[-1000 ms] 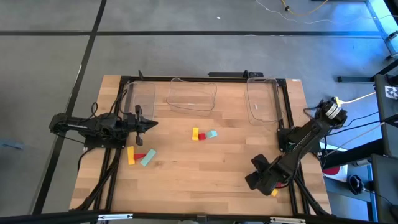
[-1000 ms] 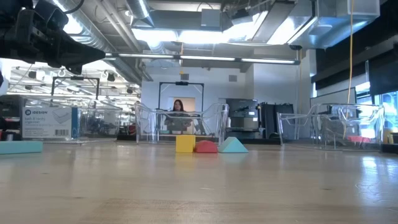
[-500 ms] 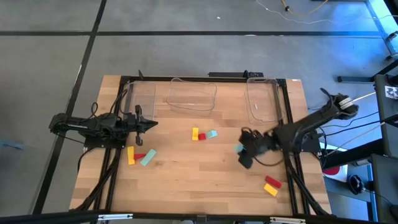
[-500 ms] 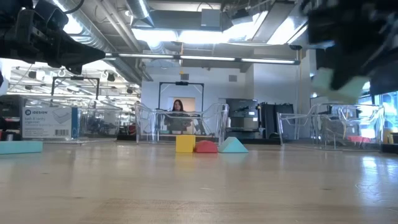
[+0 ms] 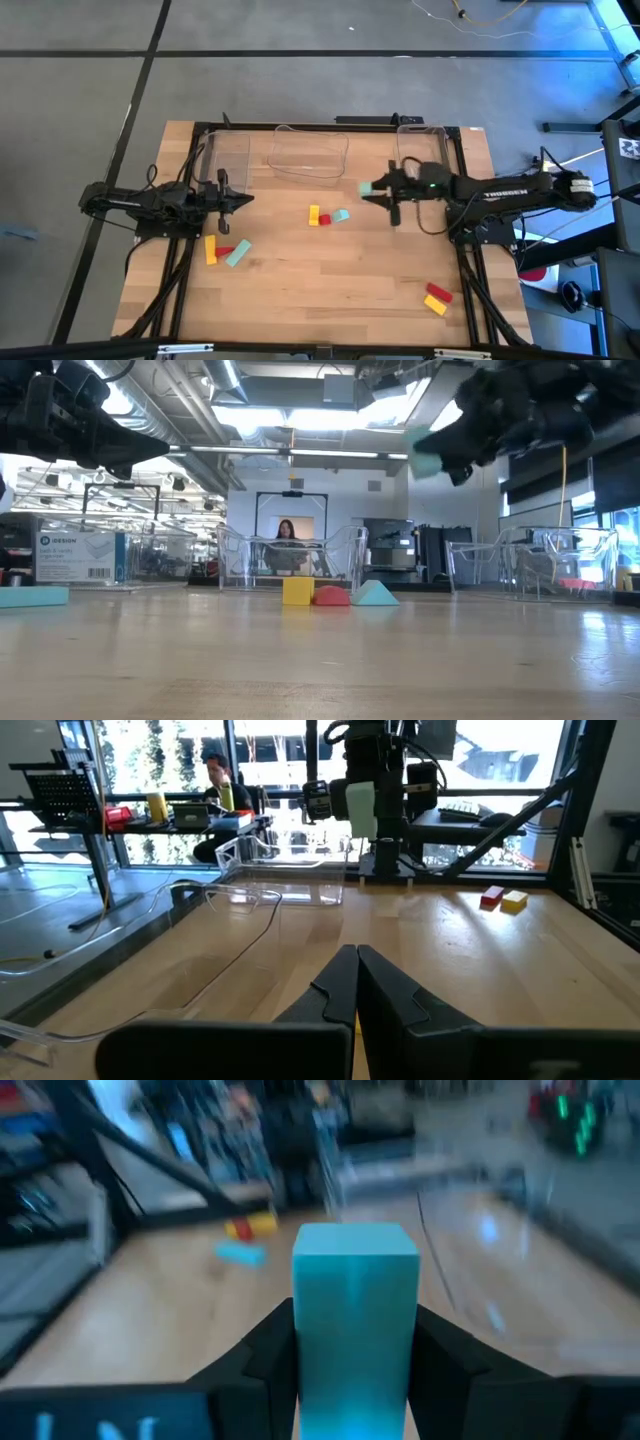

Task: Sort & place blocks by color
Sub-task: Put the right light blue block into the right transparent bin

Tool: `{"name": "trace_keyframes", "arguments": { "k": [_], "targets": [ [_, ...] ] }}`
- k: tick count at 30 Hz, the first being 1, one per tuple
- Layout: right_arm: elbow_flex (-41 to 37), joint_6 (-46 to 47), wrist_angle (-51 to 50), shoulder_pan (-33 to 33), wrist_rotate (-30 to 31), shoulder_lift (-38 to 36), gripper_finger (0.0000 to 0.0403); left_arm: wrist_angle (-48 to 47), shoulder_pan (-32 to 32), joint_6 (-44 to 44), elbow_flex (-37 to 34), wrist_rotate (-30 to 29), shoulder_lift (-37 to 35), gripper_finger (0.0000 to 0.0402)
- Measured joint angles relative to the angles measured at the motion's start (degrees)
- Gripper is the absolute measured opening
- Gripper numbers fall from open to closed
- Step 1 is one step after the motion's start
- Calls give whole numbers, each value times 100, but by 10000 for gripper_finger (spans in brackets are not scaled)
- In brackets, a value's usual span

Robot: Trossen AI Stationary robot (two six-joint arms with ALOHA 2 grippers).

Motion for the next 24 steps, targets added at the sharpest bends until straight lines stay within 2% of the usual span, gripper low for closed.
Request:
{"name": "trace_keyframes", "arguments": {
  "k": [3,6,18,22,24],
  "targets": [
    [-601,116,1055,-235,-214,-179,135,1,0,0,0,2,0,0],
    [-898,171,1641,-317,-265,-266,135,0,1,2,0,2,0,0],
    [-509,108,1680,-369,-250,-276,135,1,1,0,0,1,0,0],
    [-186,-168,1488,-367,58,-277,135,-1,1,2,0,2,0,0],
    [52,-309,1009,-366,498,-277,135,0,1,1,0,2,0,0]
  ]
}}
